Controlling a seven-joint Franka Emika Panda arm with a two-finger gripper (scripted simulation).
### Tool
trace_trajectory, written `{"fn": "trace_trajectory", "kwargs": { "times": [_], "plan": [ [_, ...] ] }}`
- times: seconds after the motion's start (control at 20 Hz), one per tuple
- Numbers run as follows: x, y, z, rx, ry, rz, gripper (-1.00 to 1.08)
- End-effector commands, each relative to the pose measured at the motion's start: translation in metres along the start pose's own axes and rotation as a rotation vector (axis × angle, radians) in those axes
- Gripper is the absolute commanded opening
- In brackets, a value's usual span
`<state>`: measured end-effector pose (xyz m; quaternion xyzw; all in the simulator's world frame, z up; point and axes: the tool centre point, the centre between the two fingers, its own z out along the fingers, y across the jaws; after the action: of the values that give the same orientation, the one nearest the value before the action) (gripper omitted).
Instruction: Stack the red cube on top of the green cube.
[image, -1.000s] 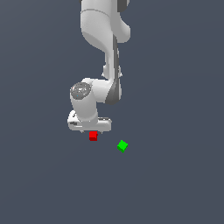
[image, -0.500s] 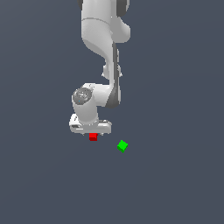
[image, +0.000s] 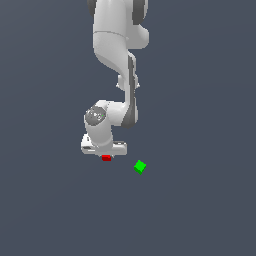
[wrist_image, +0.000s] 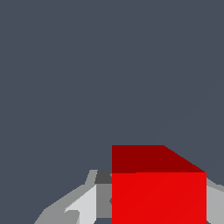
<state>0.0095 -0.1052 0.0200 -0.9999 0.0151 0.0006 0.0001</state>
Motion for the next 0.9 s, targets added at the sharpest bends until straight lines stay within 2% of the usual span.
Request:
{"fn": "trace_trajectory", "kwargs": {
  "times": [0.0, 0.55, 0.85],
  "plan": [
    [0.001, 0.0, 0.0, 0.0, 0.001, 0.0, -1.0],
    [0.0, 0.0, -0.003, 0.0, 0.001, 0.0, -1.0],
    [-0.001, 0.0, -0.025, 0.0, 0.001, 0.0, -1.0]
  ]
}}
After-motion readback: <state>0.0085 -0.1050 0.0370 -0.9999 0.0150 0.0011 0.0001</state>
